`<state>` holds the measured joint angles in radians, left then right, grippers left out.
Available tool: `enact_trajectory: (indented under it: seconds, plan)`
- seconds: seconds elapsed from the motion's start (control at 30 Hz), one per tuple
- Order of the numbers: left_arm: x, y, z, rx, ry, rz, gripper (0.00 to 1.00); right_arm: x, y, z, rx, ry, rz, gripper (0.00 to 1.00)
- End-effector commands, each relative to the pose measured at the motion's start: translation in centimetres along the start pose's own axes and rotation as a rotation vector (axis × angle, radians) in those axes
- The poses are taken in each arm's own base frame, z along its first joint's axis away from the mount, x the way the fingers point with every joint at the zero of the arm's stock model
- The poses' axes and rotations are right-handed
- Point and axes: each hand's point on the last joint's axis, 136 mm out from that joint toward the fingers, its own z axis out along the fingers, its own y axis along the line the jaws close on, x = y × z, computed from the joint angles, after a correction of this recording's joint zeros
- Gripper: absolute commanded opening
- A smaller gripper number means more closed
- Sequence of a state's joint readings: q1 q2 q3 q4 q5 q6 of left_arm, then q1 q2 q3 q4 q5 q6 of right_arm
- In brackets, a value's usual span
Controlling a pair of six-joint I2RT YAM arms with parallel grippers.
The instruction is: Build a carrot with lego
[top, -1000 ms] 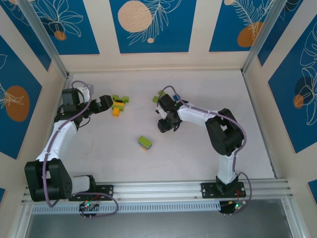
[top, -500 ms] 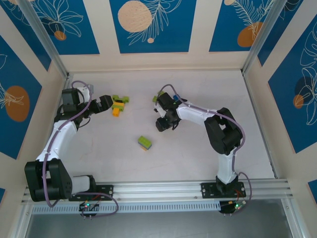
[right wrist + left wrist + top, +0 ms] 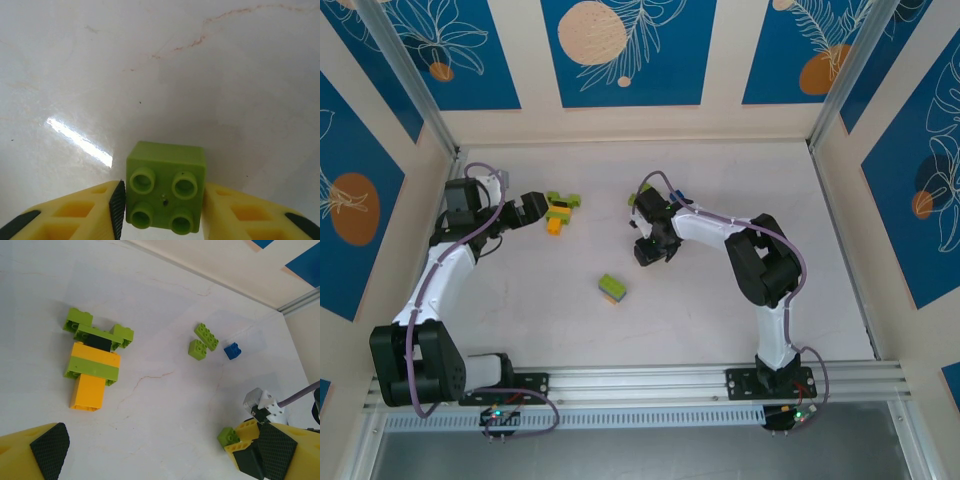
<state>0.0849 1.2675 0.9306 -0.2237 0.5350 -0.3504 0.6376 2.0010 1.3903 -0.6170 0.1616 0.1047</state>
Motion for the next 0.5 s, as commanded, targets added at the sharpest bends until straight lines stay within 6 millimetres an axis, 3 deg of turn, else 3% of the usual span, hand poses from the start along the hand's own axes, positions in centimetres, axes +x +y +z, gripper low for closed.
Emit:
enact_trajectory:
  seconds: [0.0, 0.3, 0.47]
  plan:
    - [-1.13, -0.77, -0.48, 0.026, -0.026, 0.011, 1.00, -0.30, 0.37, -0.04, -0.012, 0.004, 0.006, 0.44]
    - [-1.17, -0.82, -0.48, 0.027, -0.027, 0.012, 1.00, -0.65, 0.65, -0.11, -0.029, 0.002, 0.010, 0.47]
    - [-1.19, -0.83, -0.52, 0.027, -0.028, 0.012, 0.99, -0.69, 0.84, 0.08, -0.035, 0.009, 0.005, 0.43]
